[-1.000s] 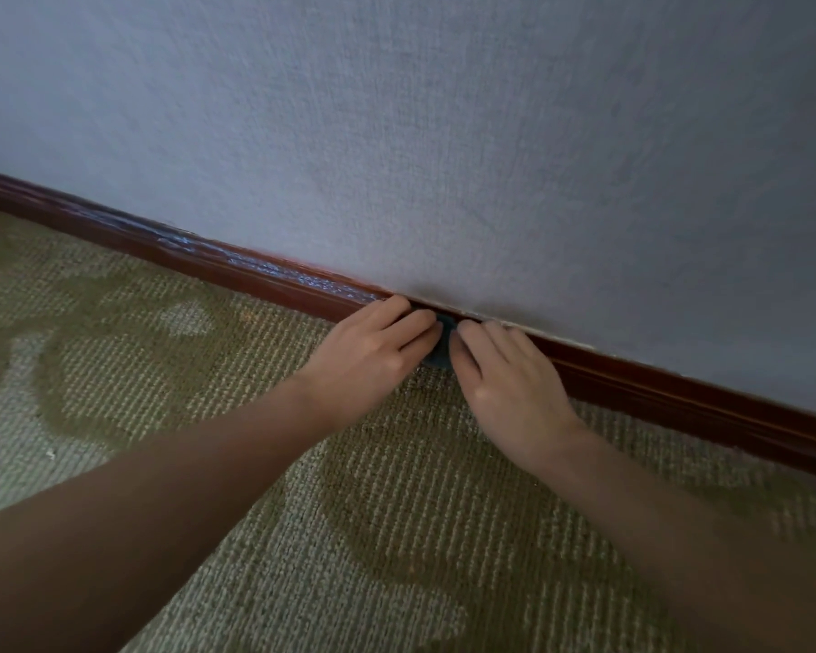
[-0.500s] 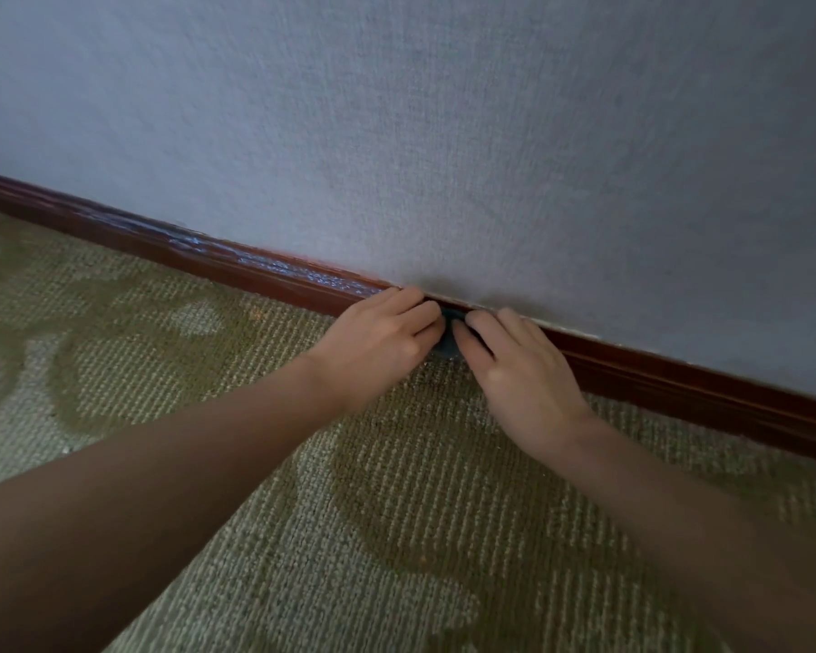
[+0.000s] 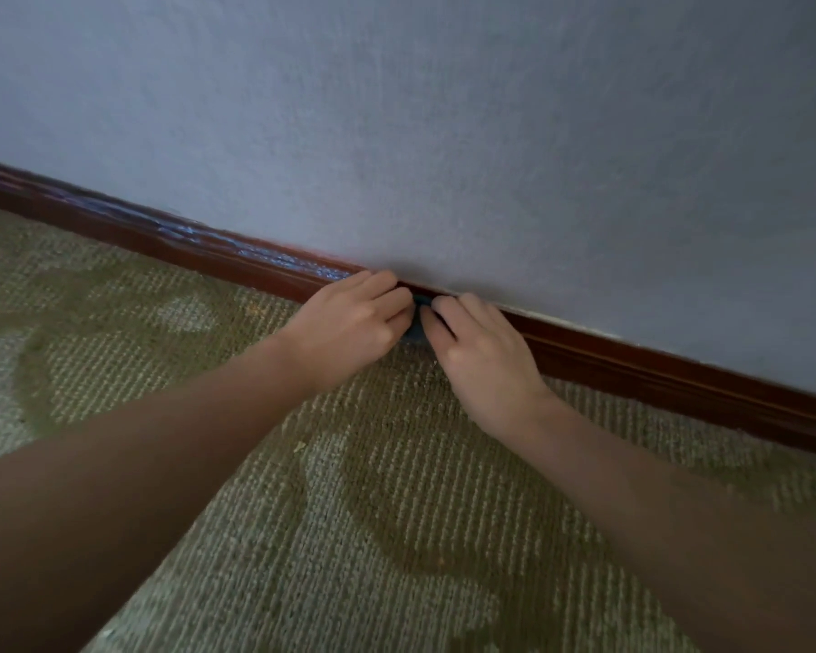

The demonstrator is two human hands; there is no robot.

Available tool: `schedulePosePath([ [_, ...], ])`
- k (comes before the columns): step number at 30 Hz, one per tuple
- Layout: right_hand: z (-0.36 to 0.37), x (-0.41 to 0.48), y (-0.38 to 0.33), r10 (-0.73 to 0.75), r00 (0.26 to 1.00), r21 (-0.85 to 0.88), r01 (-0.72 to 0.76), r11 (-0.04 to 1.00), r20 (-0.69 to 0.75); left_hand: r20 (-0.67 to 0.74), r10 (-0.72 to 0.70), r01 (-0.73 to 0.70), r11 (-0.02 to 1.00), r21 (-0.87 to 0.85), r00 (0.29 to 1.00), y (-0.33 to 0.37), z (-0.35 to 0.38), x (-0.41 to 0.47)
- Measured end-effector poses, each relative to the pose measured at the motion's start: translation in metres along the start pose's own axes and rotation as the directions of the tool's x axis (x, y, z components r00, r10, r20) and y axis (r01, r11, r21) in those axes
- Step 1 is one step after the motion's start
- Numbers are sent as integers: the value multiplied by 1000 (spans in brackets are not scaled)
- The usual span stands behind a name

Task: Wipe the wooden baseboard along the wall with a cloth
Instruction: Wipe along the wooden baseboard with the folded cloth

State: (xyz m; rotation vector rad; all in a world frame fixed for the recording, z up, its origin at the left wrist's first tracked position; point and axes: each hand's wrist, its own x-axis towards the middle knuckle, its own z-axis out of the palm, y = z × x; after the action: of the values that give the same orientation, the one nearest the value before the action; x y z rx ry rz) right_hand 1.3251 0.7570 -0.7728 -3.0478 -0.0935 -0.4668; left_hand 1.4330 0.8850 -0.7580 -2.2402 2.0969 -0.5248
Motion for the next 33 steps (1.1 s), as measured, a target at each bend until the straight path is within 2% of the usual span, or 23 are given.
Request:
schedulePosePath([
  [2,-1,5,-2,-22,1000,-23,22,999,5,5,5,-5,1000,6,1000,-5,-2,-3],
  [5,-6,-4,8,-80,996,-83,83,993,44,-73,-25,22,999,-39,997,0,6,-7],
  [10,-10,-26,26,-75,994,-114,83,990,73,-182,69,-74,997,-17,981,14,19,5],
  [14,-5,-22,23,-50,999,-87,51,995,17,-191,71,-77,997,-22,979,12,26,4],
  [17,6,-26,16,0,999,-64,-2,998,-34,-251,37,-43,999,-22,967,11,32,-1],
  [21,3,-48,27,124,988,-55,-130,990,-94,-362,-77,30,991,-133,929,28,35,12],
  [23,-2,-53,35,132,985,-61,-139,988,-109,-400,-101,27,982,-186,911,36,37,20],
  [27,4,-44,28,105,988,-43,-111,993,-115,-381,3,-52,992,-119,925,26,48,13],
  [33,5,-29,14,110,991,-21,-112,994,-79,-323,-35,-13,989,-144,946,15,52,-3],
])
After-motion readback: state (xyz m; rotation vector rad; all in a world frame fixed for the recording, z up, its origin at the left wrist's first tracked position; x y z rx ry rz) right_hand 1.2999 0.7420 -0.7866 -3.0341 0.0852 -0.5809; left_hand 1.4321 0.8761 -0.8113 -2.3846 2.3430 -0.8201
